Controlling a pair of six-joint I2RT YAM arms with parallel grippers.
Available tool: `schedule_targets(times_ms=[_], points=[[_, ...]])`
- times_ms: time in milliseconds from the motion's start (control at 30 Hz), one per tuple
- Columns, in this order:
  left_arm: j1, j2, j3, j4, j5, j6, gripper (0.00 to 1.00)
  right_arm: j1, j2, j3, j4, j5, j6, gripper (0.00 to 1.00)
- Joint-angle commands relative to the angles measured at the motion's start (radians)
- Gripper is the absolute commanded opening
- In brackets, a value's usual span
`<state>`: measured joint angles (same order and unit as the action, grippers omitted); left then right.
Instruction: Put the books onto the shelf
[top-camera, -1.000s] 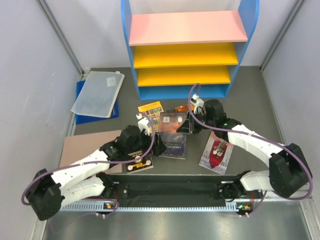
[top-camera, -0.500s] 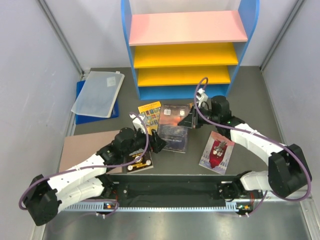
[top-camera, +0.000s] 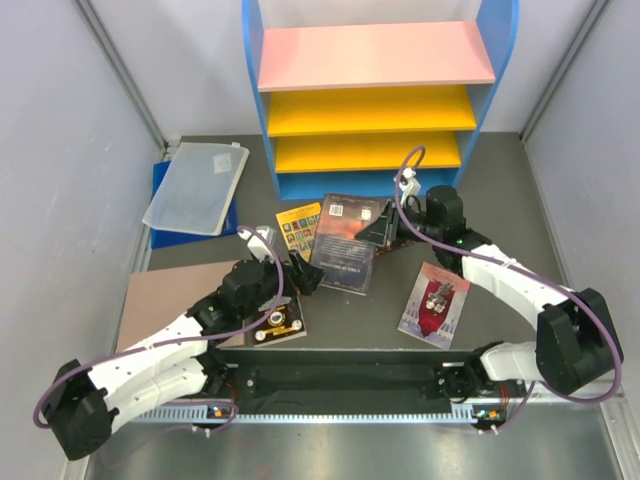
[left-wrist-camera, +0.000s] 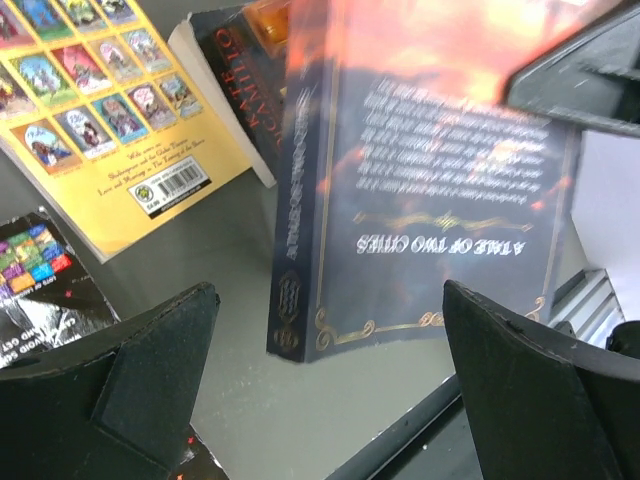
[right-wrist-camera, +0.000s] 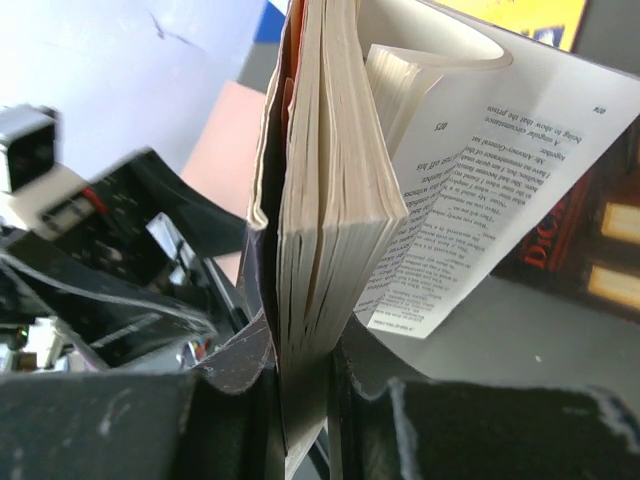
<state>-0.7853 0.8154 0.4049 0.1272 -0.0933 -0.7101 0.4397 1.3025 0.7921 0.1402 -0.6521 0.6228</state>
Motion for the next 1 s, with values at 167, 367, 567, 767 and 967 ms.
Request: schedule_targets(times_ms=[167,367,567,767,967], points=[[-0.002,0.145,0.0,0.207,0.061,-0.029,0.99,-0.007,0.03,0.065,0.345,-0.09,0.141,0.0],[-0.002,0.186,0.045,0.207,0.032,0.05,0.96,-0.006,0.052,0.107,0.279,-0.141,0.104,0.0],[-0.002,0.171,0.048,0.223,-0.006,0.051,0.5,-0.006,0.069,0.101,0.243,-0.167,0.094,0.0],[-0.002,0.182,0.066,0.21,0.0,0.038,0.0,-0.004,0.095,0.094,0.214,-0.162,0.078,0.0],[-0.003,0.168,0.161,0.141,-0.006,0.066,0.0,-0.006,0.095,0.093,0.061,-0.068,0.0,0.57]])
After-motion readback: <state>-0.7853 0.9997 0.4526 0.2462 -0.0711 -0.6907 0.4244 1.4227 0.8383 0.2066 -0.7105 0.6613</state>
